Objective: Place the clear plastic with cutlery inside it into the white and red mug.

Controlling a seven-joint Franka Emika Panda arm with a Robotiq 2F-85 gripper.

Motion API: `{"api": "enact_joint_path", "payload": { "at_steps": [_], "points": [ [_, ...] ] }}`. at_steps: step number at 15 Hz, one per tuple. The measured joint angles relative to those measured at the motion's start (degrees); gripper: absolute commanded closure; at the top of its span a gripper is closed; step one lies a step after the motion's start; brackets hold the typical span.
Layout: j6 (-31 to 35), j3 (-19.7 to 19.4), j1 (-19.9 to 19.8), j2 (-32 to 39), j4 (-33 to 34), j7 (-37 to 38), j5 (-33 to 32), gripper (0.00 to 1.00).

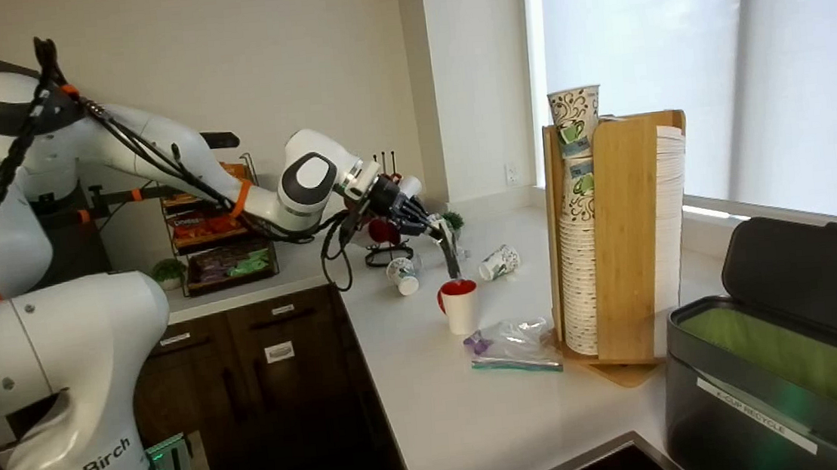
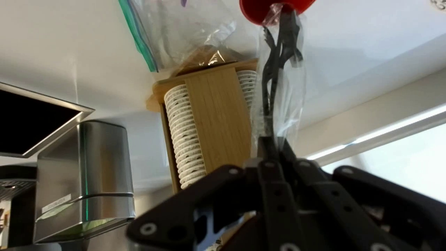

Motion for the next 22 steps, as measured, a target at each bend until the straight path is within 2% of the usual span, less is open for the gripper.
{"api": "enact_joint_path", "payload": {
  "at_steps": [3, 6, 9, 14, 15, 16, 18, 22],
  "points": [
    [-3.4, -0.8, 1.2, -2.3, 0.0, -0.6, 0.0, 0.99],
    [-3.5, -0.4, 0.2, -2.6, 0.4, -0.5, 0.0, 0.99],
    [-3.5, 1.3, -2.5, -2.7, 1.5, -0.4, 0.0, 0.99],
    [-3.5, 6.7, -9.0, -3.5, 4.8, -0.4, -0.1, 0.99],
    [-3.5, 7.8, -10.3, -3.7, 5.6, -0.4, -0.1, 0.92],
    [-3.5, 9.0, -11.6, -4.0, 6.3, -0.5, -0.2, 0.68],
    [-3.5, 11.7, -14.0, -5.2, 7.6, -0.5, -0.4, 0.66],
    [-3.5, 15.2, -17.1, -7.8, 9.0, -0.5, -1.1, 0.36]
  ]
}}
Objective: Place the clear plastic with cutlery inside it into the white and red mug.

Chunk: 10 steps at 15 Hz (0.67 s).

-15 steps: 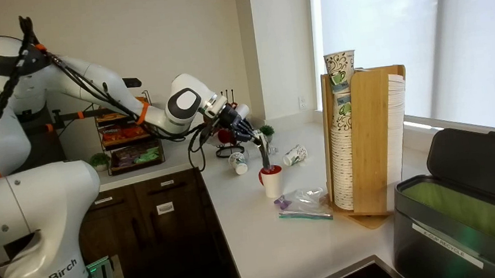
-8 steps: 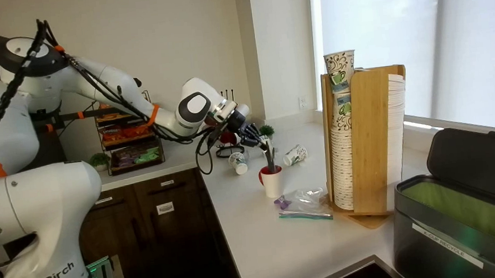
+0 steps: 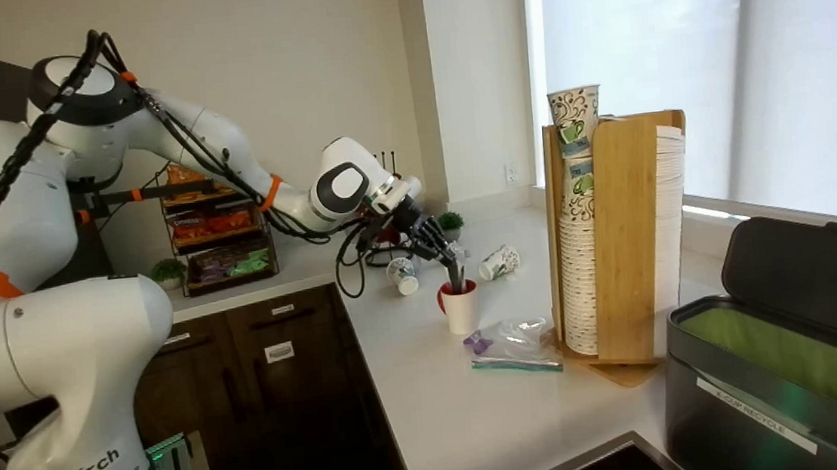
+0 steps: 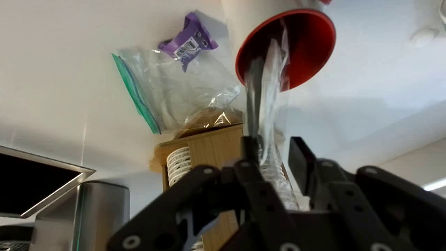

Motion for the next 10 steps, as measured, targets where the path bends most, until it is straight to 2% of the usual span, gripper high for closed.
{"api": "enact_joint_path", "payload": {
  "at_steps": [3, 5, 8, 10],
  "points": [
    [1.9, -0.6, 0.3, -0.3, 0.1, 1.0, -1.0, 0.14],
    [5.2, -3.0, 2.3, -0.2, -0.7, 2.6, -1.3, 0.01],
    [12.0, -7.8, 7.6, -0.5, -3.7, 3.5, -1.1, 0.0],
    [18.4, -8.4, 10.5, -2.8, -6.3, 2.1, -1.0, 0.0]
  ]
}}
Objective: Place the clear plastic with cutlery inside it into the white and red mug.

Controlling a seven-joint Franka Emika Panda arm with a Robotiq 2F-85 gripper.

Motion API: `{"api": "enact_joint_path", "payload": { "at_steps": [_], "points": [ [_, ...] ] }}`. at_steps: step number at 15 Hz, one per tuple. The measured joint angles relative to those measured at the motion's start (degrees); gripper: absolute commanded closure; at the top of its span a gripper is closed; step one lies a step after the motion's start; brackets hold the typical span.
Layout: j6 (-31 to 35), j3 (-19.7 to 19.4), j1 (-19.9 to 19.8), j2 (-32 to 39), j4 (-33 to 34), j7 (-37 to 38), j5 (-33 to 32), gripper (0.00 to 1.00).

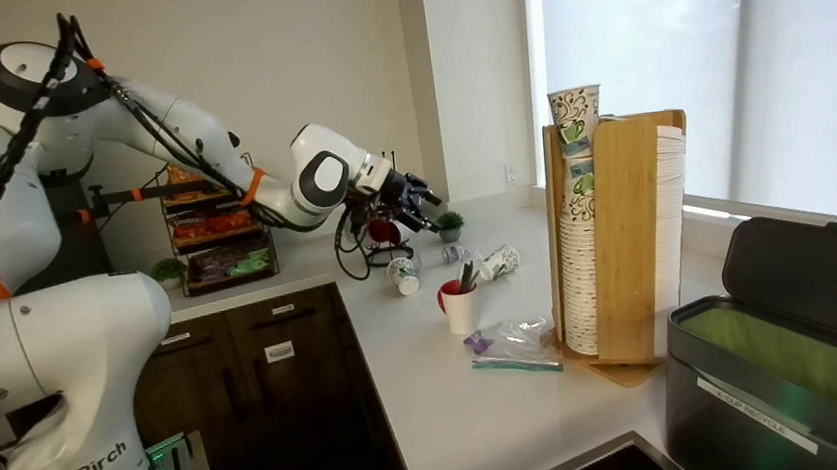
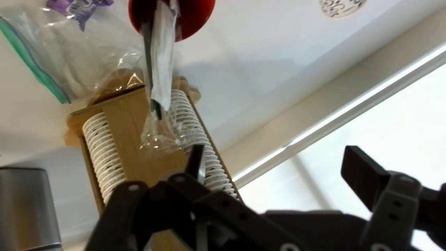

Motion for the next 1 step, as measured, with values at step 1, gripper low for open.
{"api": "enact_joint_path", "payload": {
  "at_steps": [1],
  "points": [
    [2.5, 0.6, 0.8, -1.6, -1.0, -1.3, 0.0, 0.0]
  ]
}}
